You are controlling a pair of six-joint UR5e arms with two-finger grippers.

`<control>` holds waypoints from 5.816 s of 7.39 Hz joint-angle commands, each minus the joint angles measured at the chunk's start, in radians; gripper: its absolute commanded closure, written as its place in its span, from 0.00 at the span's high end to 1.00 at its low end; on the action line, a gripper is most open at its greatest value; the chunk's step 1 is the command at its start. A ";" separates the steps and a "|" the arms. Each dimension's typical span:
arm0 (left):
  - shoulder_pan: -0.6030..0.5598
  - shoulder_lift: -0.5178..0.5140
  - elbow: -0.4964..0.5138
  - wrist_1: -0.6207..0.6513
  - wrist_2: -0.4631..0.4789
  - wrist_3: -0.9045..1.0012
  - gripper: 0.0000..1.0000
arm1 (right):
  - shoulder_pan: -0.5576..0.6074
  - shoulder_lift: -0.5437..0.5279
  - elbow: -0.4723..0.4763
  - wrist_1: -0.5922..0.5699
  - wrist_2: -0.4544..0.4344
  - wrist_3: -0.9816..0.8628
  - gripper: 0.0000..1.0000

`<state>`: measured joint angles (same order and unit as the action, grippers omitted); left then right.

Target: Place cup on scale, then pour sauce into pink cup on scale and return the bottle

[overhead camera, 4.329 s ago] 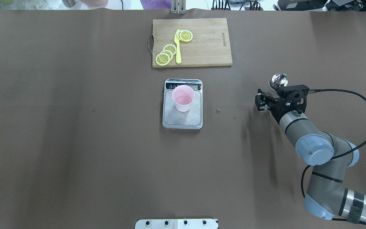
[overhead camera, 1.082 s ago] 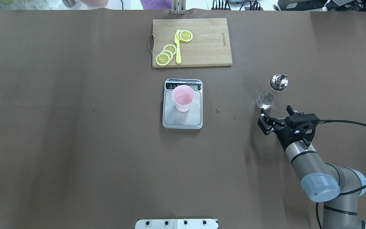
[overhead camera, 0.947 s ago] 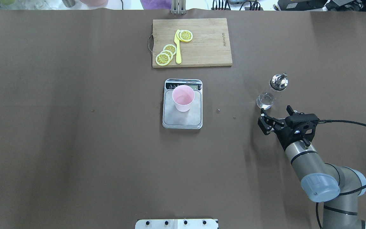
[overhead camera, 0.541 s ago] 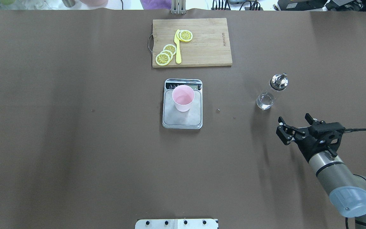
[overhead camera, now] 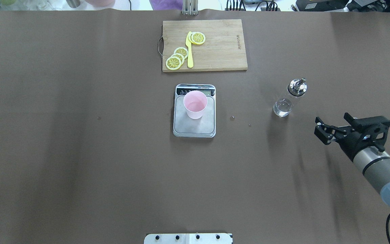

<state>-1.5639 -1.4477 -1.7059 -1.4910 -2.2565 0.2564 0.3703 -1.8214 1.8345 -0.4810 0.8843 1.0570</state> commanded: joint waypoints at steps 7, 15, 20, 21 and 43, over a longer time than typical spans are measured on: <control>-0.001 0.003 0.000 0.000 0.000 0.003 0.99 | 1.037 0.198 -0.531 0.248 1.105 -0.592 1.00; 0.001 0.001 0.015 0.017 0.002 -0.002 0.99 | 1.067 0.258 -0.523 -0.300 1.348 -0.968 1.00; 0.001 0.003 0.048 0.018 0.002 0.000 0.99 | 1.098 0.291 -0.244 -0.946 1.354 -1.031 1.00; 0.001 -0.002 0.048 0.018 0.003 -0.002 0.99 | 1.096 0.253 -0.244 -0.952 1.346 -1.031 1.00; -0.025 -0.034 -0.026 0.101 -0.051 0.006 0.99 | 1.121 0.111 -0.072 -0.963 1.389 -1.032 1.00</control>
<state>-1.5892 -1.4807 -1.7340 -1.3886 -2.3083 0.2611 1.4832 -1.6788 1.7510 -1.4492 2.2767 0.0261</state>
